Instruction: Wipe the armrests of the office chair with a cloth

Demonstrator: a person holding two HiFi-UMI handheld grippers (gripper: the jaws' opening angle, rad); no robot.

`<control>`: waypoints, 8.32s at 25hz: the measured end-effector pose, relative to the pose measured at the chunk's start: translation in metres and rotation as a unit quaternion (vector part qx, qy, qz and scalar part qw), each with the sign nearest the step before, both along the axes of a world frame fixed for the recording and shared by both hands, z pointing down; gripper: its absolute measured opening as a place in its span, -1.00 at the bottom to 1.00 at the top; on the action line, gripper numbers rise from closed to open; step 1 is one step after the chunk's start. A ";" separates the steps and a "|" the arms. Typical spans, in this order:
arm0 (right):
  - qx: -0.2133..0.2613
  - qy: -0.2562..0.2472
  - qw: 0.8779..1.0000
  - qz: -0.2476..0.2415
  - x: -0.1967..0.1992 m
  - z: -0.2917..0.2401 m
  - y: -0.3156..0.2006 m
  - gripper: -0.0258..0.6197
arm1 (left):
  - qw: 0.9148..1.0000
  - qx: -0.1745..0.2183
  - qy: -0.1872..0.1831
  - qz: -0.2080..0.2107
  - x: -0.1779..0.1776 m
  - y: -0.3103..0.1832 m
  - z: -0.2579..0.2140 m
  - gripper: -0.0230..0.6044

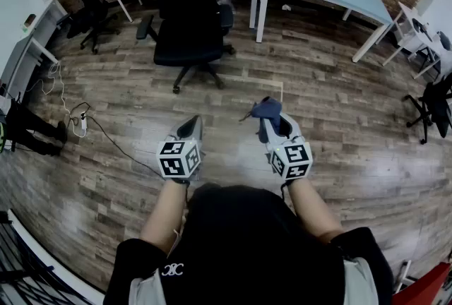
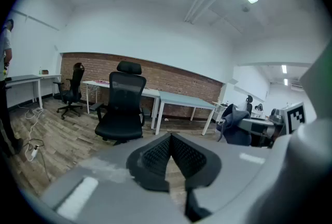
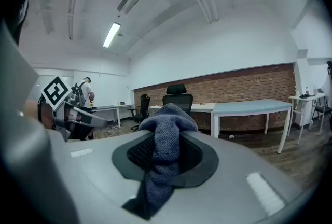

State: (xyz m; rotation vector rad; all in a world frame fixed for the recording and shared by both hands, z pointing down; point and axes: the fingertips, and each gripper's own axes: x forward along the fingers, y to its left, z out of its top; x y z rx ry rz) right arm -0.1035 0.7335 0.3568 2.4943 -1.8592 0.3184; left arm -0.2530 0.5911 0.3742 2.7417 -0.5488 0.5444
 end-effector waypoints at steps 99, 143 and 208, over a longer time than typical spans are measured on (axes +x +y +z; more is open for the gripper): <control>-0.161 -0.045 0.954 -0.248 0.469 0.110 -0.549 -0.66 | 0.980 -0.085 -0.059 -0.172 0.437 -0.472 0.048 -0.91; -0.429 0.007 0.889 -0.161 0.481 0.306 -0.748 -0.66 | 0.964 -0.188 -0.113 -0.149 0.335 -0.558 0.126 -0.91; -0.439 -0.072 0.856 -0.263 0.476 0.293 -0.675 -0.64 | 0.971 -0.140 -0.130 -0.144 0.386 -0.514 0.096 -0.91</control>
